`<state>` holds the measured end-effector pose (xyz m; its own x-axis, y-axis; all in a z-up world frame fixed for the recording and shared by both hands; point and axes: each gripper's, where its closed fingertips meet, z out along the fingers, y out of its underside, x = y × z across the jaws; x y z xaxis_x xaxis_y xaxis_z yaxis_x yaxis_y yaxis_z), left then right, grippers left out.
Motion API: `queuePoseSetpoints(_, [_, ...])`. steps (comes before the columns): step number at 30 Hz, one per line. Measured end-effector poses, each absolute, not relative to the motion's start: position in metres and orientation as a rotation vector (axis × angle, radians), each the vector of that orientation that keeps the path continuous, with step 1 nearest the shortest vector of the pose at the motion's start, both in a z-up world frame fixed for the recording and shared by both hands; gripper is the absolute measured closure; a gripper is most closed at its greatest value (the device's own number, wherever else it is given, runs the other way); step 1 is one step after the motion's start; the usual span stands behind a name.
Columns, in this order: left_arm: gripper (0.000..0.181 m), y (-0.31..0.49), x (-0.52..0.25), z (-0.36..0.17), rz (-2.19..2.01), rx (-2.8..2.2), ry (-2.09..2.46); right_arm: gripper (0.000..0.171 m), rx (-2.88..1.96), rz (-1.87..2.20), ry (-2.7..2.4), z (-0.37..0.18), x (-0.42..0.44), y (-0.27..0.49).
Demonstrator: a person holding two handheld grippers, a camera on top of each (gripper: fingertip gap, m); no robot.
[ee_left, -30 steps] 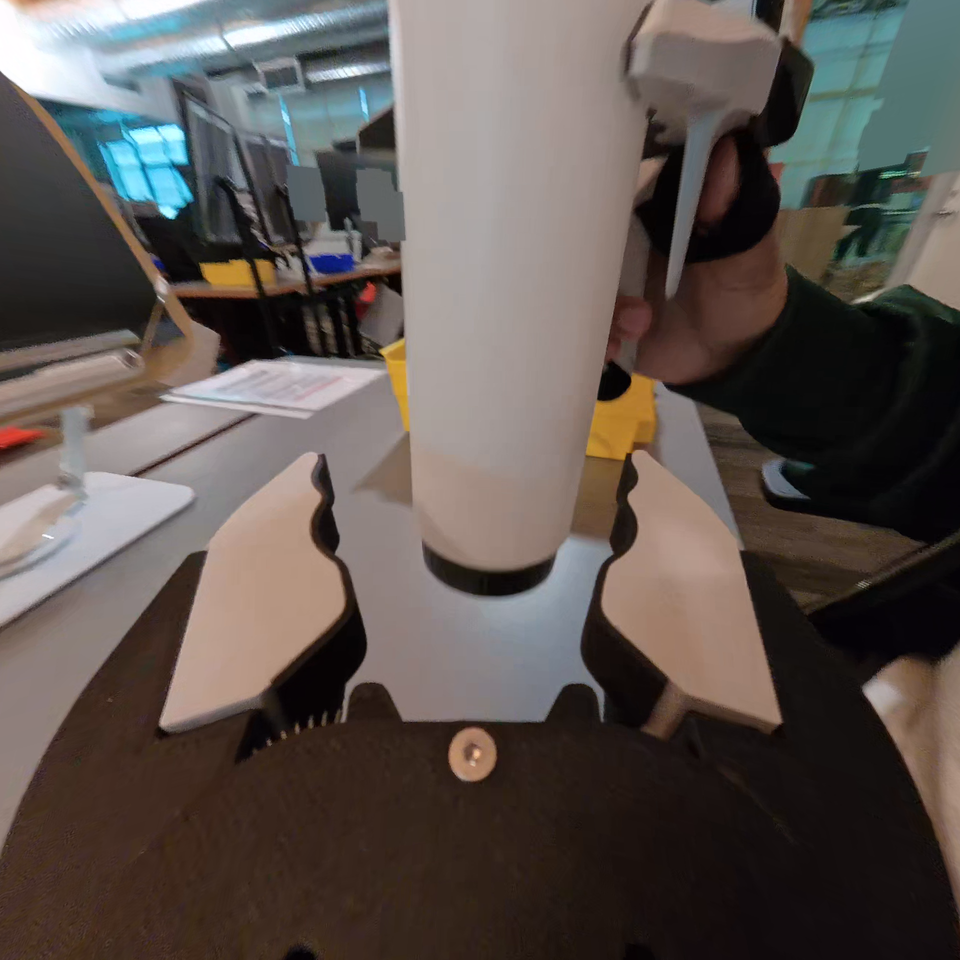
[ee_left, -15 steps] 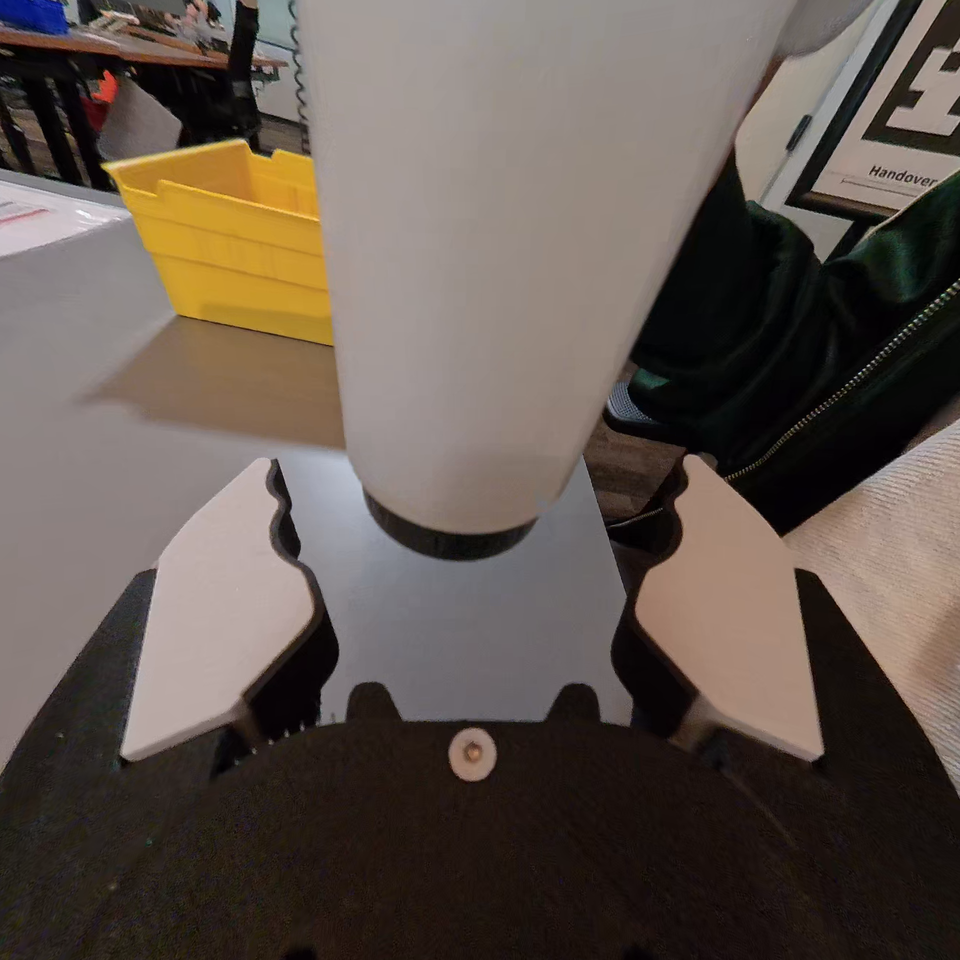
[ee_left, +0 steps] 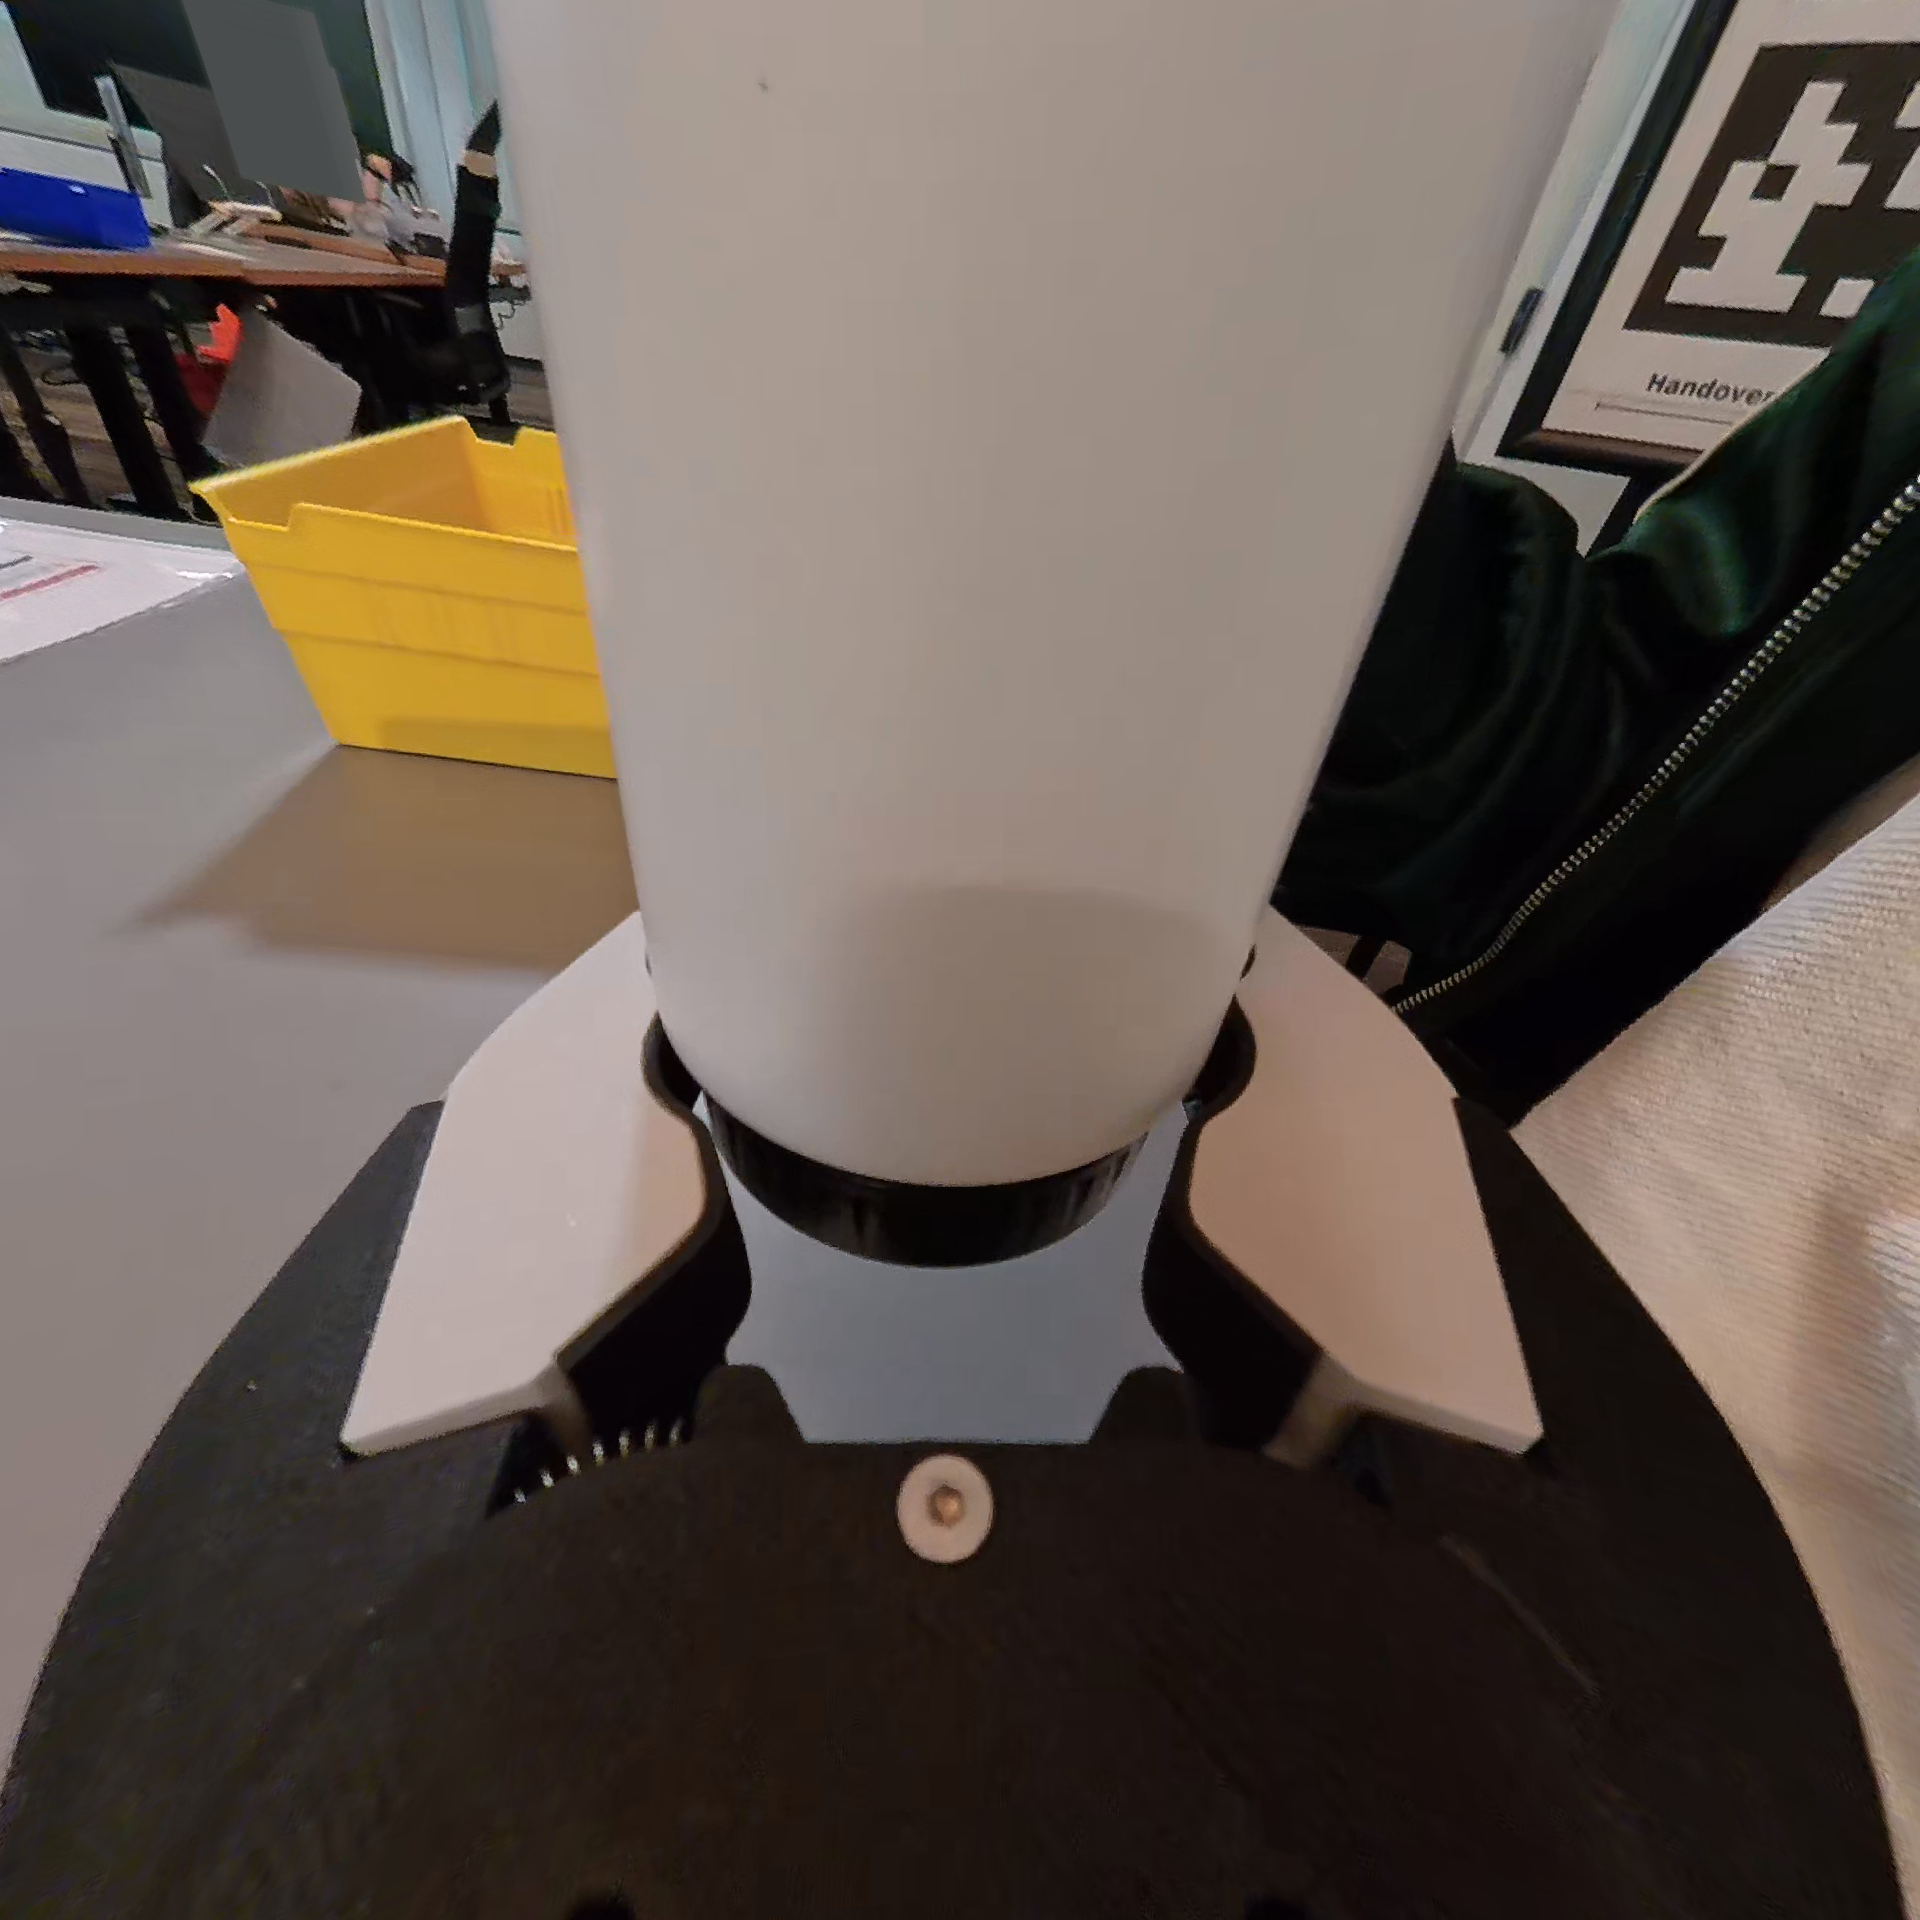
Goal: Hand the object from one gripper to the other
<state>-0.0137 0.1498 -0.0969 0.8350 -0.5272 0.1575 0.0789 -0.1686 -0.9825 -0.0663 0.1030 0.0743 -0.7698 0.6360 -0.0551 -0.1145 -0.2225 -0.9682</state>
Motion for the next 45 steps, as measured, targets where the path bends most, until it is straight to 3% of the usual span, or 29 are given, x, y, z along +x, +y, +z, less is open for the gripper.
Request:
queuePoseSetpoints(4, [0.086,0.15,-0.017,-0.085,-0.551,-1.604,0.321,0.062,-0.64,1.943,-1.557,0.074,-0.071,0.105])
queuePoseSetpoints(8, [0.086,0.15,-0.025,-0.08,-0.518,-1.583,0.296,0.058,-0.642,1.869,-1.551,0.074,-0.073,0.111])
queuePoseSetpoints(12, [0.087,0.148,-0.032,-0.072,-0.508,-1.539,0.263,0.058,-0.668,1.886,-1.525,0.075,-0.074,0.118])
queuePoseSetpoints(13, [0.087,0.148,-0.032,-0.073,-0.495,-1.543,0.274,0.067,-0.665,1.889,-1.521,0.075,-0.074,0.118])
queuePoseSetpoints(21, [0.087,0.15,-0.02,-0.088,-0.499,-1.602,0.334,0.069,-0.638,1.847,-1.623,0.067,-0.071,0.104])
queuePoseSetpoints(25, [0.077,0.151,-0.016,-0.098,-0.506,-1.653,0.358,0.069,-0.643,1.854,-1.601,0.07,-0.07,0.11])
queuePoseSetpoints(32, [0.092,0.152,-0.014,-0.097,-0.535,-1.639,0.34,0.069,-0.64,1.871,-1.613,0.072,-0.068,0.106])
queuePoseSetpoints(45, [0.094,0.153,-0.014,-0.084,-0.564,-1.556,0.281,0.067,-0.688,1.814,-1.603,0.076,-0.071,0.107])
